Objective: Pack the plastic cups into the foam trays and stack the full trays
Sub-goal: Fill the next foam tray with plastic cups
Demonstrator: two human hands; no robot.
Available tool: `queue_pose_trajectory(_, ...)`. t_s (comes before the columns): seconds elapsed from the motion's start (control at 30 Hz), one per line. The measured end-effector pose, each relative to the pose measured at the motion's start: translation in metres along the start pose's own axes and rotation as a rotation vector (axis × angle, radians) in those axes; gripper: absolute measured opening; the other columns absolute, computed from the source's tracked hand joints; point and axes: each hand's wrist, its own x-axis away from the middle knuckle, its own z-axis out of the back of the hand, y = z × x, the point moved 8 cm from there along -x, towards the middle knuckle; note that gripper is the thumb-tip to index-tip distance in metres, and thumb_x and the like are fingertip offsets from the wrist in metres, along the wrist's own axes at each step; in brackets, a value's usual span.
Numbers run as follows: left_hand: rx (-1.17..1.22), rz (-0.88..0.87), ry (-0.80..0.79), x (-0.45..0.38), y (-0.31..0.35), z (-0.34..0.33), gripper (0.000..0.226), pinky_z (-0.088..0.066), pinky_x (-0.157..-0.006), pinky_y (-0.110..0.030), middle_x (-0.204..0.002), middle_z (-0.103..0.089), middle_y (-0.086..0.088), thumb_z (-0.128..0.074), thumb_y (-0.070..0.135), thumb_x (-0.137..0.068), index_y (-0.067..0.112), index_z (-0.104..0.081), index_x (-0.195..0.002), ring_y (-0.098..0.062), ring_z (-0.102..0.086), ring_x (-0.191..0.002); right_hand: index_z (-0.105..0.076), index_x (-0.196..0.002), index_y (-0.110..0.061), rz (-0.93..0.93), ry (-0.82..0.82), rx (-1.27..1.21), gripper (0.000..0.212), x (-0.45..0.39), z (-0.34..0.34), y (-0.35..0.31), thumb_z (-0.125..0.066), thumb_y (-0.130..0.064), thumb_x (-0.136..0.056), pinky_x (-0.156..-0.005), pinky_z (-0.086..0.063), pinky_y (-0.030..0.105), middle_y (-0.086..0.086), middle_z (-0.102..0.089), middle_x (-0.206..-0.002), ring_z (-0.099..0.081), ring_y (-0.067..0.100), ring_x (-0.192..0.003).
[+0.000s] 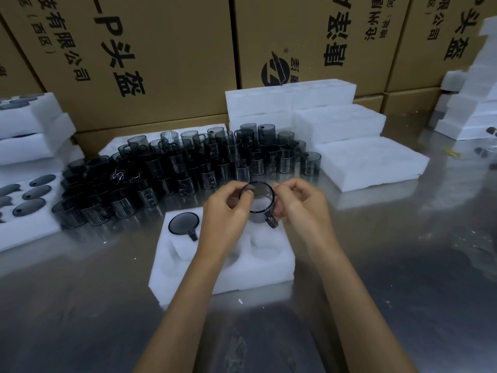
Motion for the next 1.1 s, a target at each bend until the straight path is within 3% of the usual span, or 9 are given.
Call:
queue_pose_trajectory(0.13,-0.129,-0.060,0.022,0.002,0.001,-0.004,0.017,-0.048,-0.073,-0.032,-0.079,-0.068,0.007,-0.054,0.021,-0.096,0.022,-0.069,-0.088,-0.015,-0.061,-0.080,-0.062,-0.071,-0.009,0.005,0.020,0.056,0.025,-0.002,0.001,0.004,-0.067,-0.020,-0.093,-0.058,-0.048,0.018,0.003,-0.058,-0.056,-0.055,0.010,-0.053)
queue_pose_trajectory(0.23,-0.214,-0.096,0.075,0.002,0.002,-0.002,0.021,-0.038,-0.066,-0.012,-0.071,-0.063,0.018,-0.051,0.027,-0.099,0.022,-0.070,-0.090,-0.012,-0.052,-0.083,-0.064,-0.070,-0.011,0.012,0.022,0.076,0.027,-0.004,0.002,0.006,-0.068,-0.026,-0.092,-0.061,-0.044,0.014,-0.003,-0.060,-0.058,-0.054,0.007,-0.058)
queue_pose_trajectory(0.3,-0.247,-0.082,0.096,0.000,-0.002,0.000,0.028,-0.035,-0.064,-0.009,-0.065,-0.059,0.009,-0.048,0.031,-0.101,0.017,-0.069,-0.088,-0.014,-0.047,-0.083,-0.066,-0.072,-0.009,0.008,0.016,0.080,0.027,-0.004,0.000,0.008,-0.070,-0.028,-0.092,-0.059,-0.043,0.011,-0.002,-0.062,-0.061,-0.054,0.005,-0.059)
queue_pose_trajectory(0.47,-0.251,-0.058,0.068,-0.002,-0.006,-0.005,0.036,-0.035,-0.057,-0.030,-0.057,-0.053,0.001,-0.046,0.035,-0.102,0.017,-0.061,-0.075,-0.018,-0.049,-0.067,-0.067,-0.073,-0.007,0.006,0.040,0.094,0.030,-0.006,0.002,0.015,-0.069,-0.030,-0.092,-0.062,-0.044,0.011,0.005,-0.063,-0.067,-0.054,0.007,-0.064)
queue_pose_trajectory(0.63,-0.243,-0.062,0.066,0.000,-0.002,-0.004,0.026,-0.052,-0.073,-0.024,-0.090,-0.074,0.008,-0.049,0.040,-0.100,0.030,-0.070,-0.112,-0.003,-0.067,-0.085,-0.070,-0.072,-0.012,0.030,0.064,0.093,0.030,-0.007,0.006,0.017,-0.068,-0.033,-0.093,-0.061,-0.042,0.007,-0.006,-0.067,-0.063,-0.058,0.001,-0.061)
queue_pose_trajectory(0.73,-0.265,-0.066,0.070,-0.001,-0.002,-0.003,0.026,-0.048,-0.068,-0.015,-0.086,-0.072,0.011,-0.048,0.040,-0.100,0.031,-0.069,-0.113,0.002,-0.063,-0.079,-0.070,-0.071,-0.012,0.052,0.074,0.074,0.029,-0.008,0.005,0.017,-0.069,-0.031,-0.093,-0.060,-0.041,0.006,-0.011,-0.065,-0.060,-0.057,-0.003,-0.059)
queue_pose_trajectory(0.87,-0.281,-0.100,0.084,-0.002,0.001,-0.003,0.027,-0.045,-0.064,-0.023,-0.081,-0.072,0.007,-0.048,0.034,-0.102,0.025,-0.069,-0.115,-0.006,-0.063,-0.074,-0.072,-0.078,-0.011,0.070,0.059,0.073,0.023,-0.007,0.004,0.018,-0.068,-0.028,-0.093,-0.066,-0.044,0.008,-0.006,-0.069,-0.069,-0.060,0.000,-0.066)
queue_pose_trajectory(0.97,-0.295,-0.114,0.092,-0.003,0.003,-0.002,0.024,-0.042,-0.066,-0.018,-0.088,-0.073,0.004,-0.051,0.029,-0.101,0.022,-0.069,-0.116,-0.010,-0.065,-0.081,-0.073,-0.086,-0.017,0.071,0.024,0.093,0.013,-0.006,0.000,0.021,-0.067,-0.025,-0.094,-0.072,-0.046,0.010,-0.004,-0.071,-0.080,-0.062,0.003,-0.076)
queue_pose_trajectory(1.1,-0.273,-0.069,0.089,-0.003,0.000,0.000,0.022,-0.052,-0.074,-0.032,-0.083,-0.074,0.004,-0.052,0.027,-0.099,0.021,-0.072,-0.105,-0.016,-0.067,-0.081,-0.069,-0.075,-0.012,0.059,0.077,0.077,0.022,-0.007,0.002,0.022,-0.068,-0.025,-0.094,-0.065,-0.043,0.011,-0.007,-0.064,-0.066,-0.056,0.003,-0.065)
